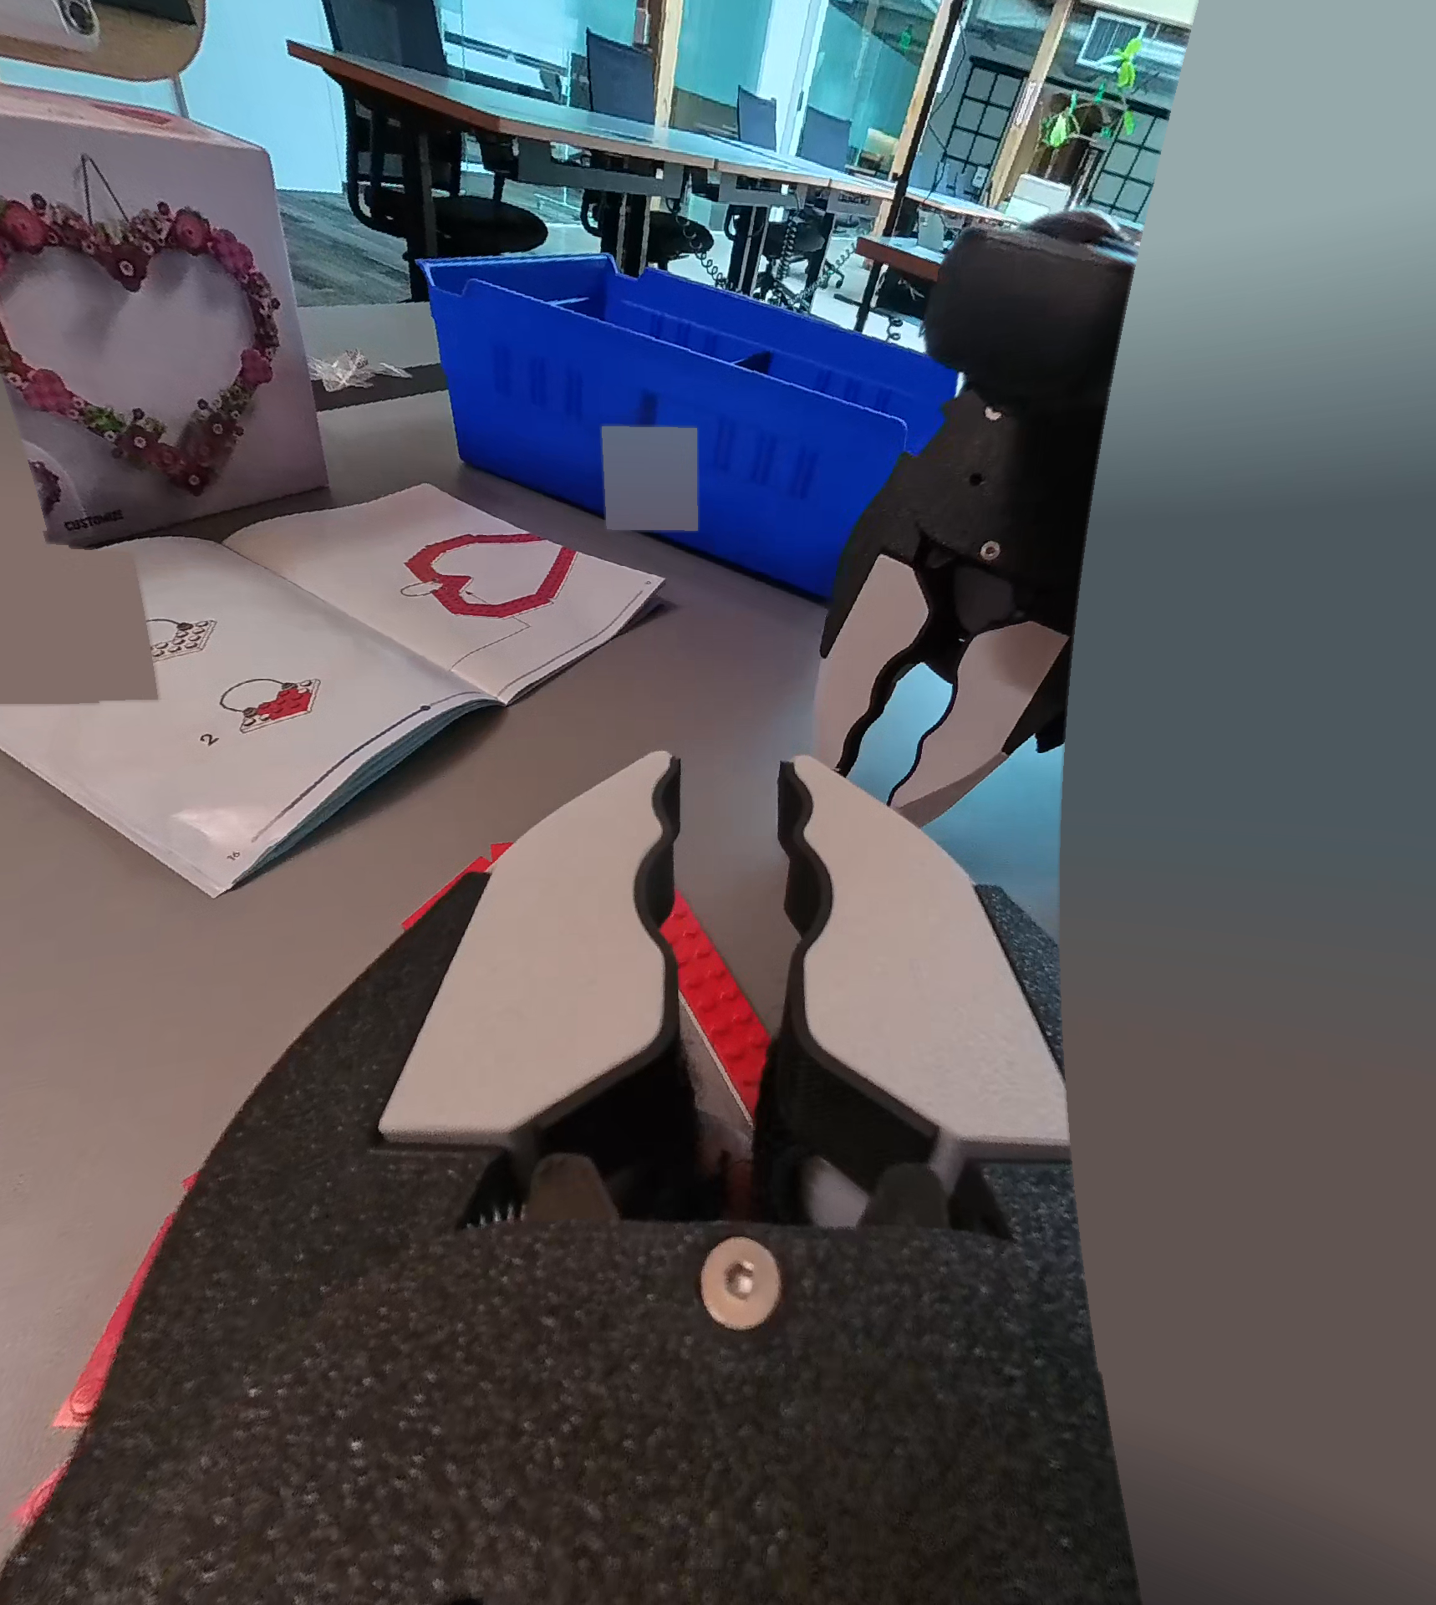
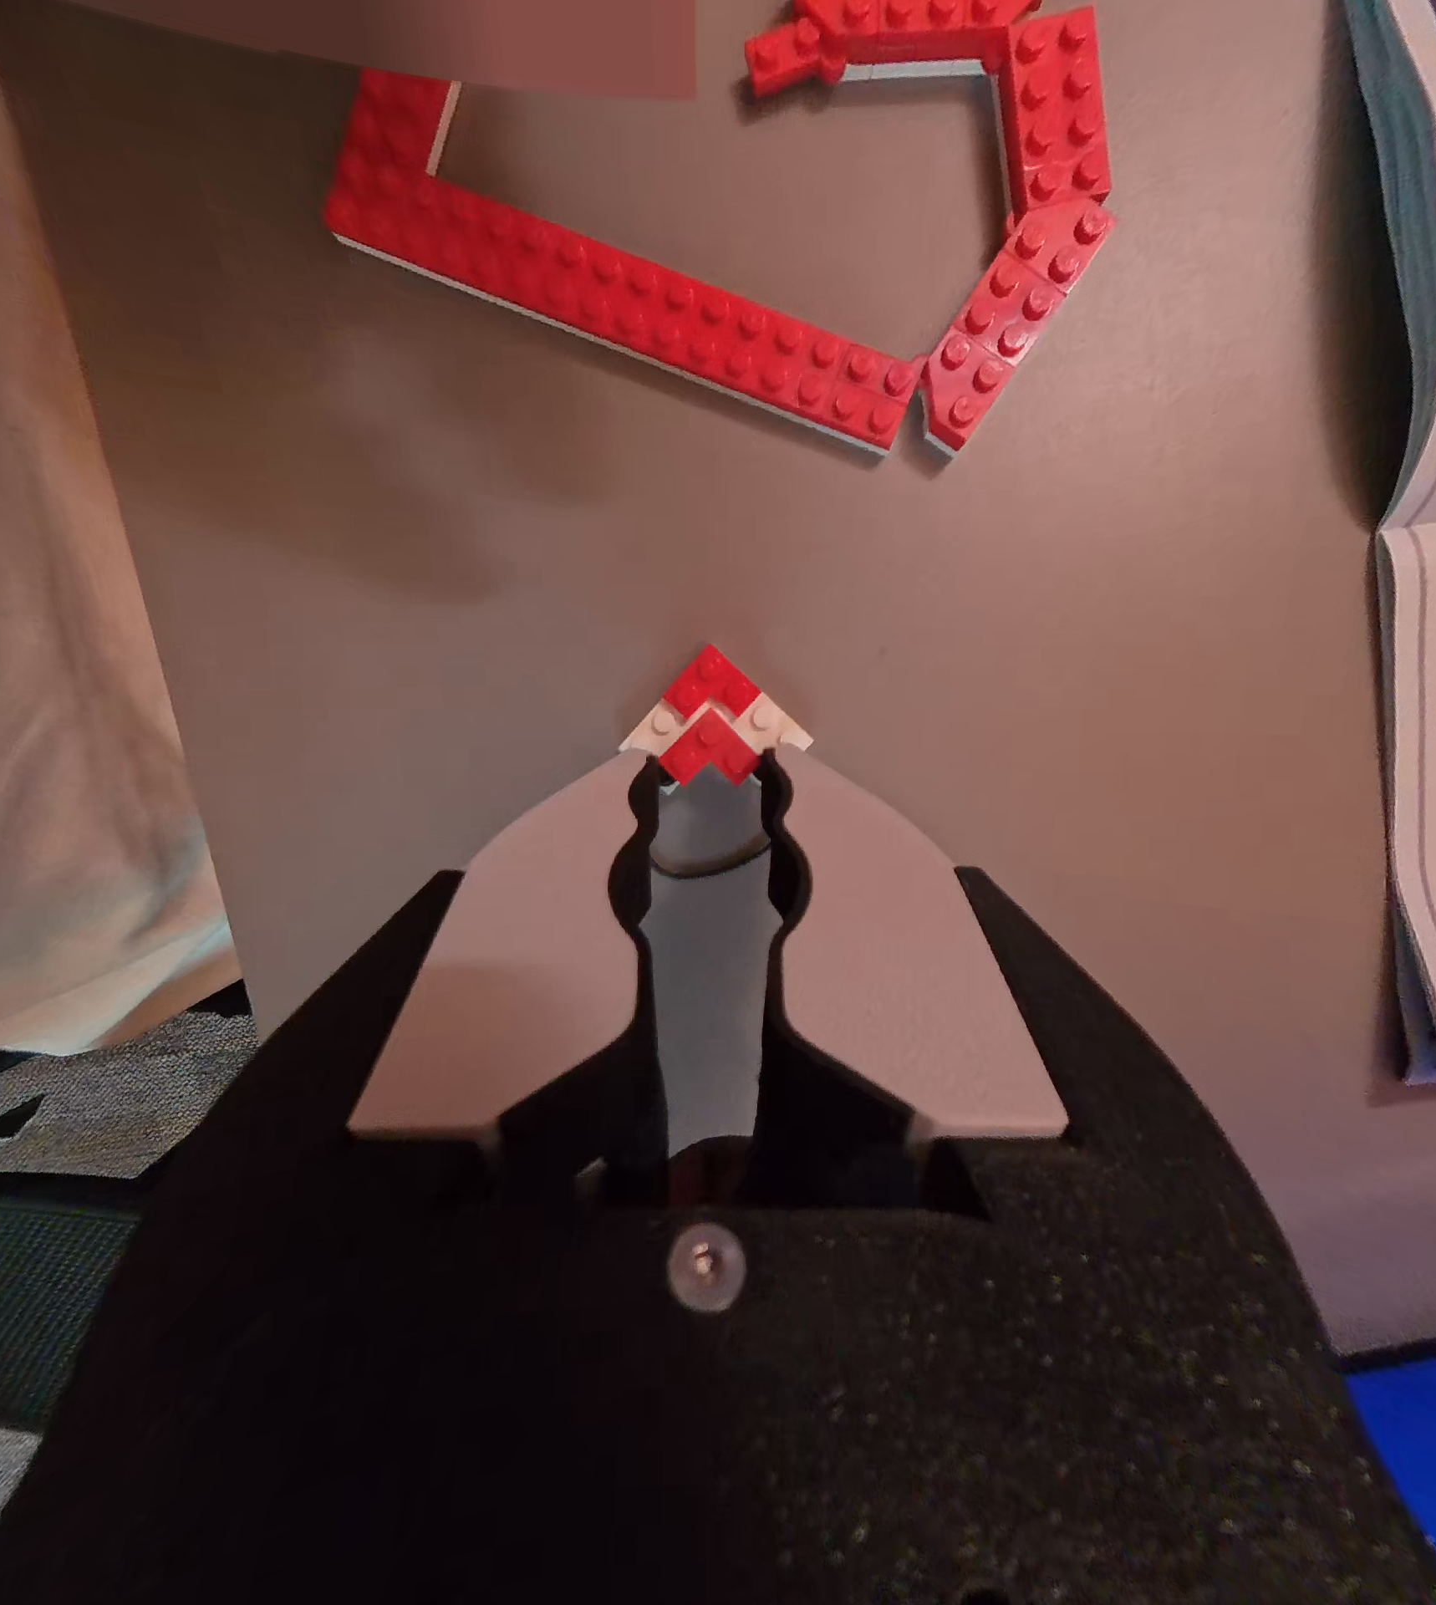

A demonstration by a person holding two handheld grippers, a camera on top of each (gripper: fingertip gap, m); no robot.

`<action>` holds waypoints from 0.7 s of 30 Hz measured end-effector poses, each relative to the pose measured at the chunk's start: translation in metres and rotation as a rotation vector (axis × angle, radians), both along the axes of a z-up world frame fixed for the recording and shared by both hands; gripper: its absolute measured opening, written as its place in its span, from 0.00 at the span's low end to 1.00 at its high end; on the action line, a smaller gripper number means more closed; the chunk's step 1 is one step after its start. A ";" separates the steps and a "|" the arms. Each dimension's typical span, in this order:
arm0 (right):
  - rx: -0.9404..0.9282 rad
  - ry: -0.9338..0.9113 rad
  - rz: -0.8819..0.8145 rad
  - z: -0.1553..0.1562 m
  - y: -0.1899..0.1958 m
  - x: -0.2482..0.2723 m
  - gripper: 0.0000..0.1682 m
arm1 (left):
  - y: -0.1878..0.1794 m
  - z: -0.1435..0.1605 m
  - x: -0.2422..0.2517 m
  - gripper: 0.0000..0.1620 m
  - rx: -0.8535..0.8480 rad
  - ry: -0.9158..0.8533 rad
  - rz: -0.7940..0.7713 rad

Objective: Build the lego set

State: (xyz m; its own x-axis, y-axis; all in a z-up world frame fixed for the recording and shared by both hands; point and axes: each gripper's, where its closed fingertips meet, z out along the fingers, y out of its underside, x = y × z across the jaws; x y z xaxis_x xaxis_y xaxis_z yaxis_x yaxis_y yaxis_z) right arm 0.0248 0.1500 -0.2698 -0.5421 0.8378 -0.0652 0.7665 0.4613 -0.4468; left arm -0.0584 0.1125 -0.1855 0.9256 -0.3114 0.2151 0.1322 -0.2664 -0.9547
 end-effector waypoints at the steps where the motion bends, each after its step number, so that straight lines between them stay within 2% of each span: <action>1: -0.001 -0.004 0.004 0.000 0.000 0.000 0.13 | 0.000 0.000 0.000 0.13 0.000 -0.001 0.001; 21: 0.022 -0.126 0.017 -0.006 -0.004 -0.003 0.15 | -0.001 -0.001 -0.003 0.13 0.002 -0.010 0.008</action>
